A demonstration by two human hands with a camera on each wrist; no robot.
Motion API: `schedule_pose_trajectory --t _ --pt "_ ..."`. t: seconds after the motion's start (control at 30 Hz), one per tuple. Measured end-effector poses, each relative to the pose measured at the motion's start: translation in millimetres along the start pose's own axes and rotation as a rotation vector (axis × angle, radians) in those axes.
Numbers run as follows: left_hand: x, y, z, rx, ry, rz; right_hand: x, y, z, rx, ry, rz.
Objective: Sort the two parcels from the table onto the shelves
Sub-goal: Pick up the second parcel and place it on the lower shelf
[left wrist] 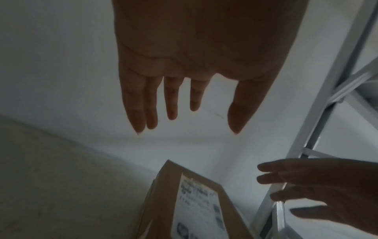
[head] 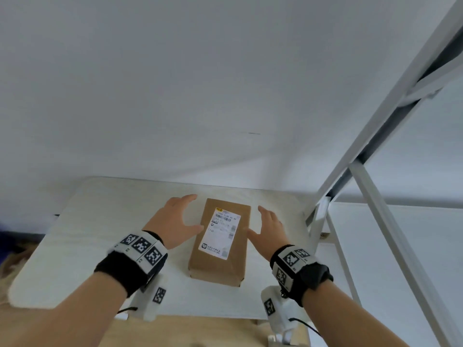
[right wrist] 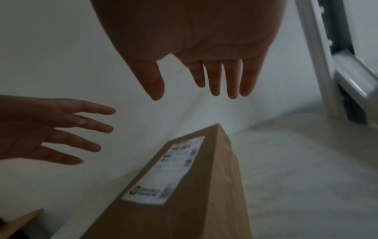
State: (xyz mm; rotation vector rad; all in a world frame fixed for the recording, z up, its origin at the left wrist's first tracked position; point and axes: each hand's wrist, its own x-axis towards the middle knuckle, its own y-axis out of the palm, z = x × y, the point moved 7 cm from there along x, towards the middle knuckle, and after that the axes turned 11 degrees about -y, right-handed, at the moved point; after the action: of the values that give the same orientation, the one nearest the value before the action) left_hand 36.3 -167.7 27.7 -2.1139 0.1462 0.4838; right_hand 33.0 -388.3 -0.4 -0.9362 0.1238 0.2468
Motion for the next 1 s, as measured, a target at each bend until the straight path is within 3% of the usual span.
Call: schedule_pose_trajectory --t 0.43,0.67,1.0 --pt "46 69 49 -0.384 -0.196 0.360 5 81 -51 0.669 0.366 0.077" --pt "54 82 53 -0.459 -0.205 0.415 8 89 -55 0.755 0.369 0.065" --pt "52 78 44 -0.418 -0.120 0.373 8 80 -52 0.787 0.312 0.030"
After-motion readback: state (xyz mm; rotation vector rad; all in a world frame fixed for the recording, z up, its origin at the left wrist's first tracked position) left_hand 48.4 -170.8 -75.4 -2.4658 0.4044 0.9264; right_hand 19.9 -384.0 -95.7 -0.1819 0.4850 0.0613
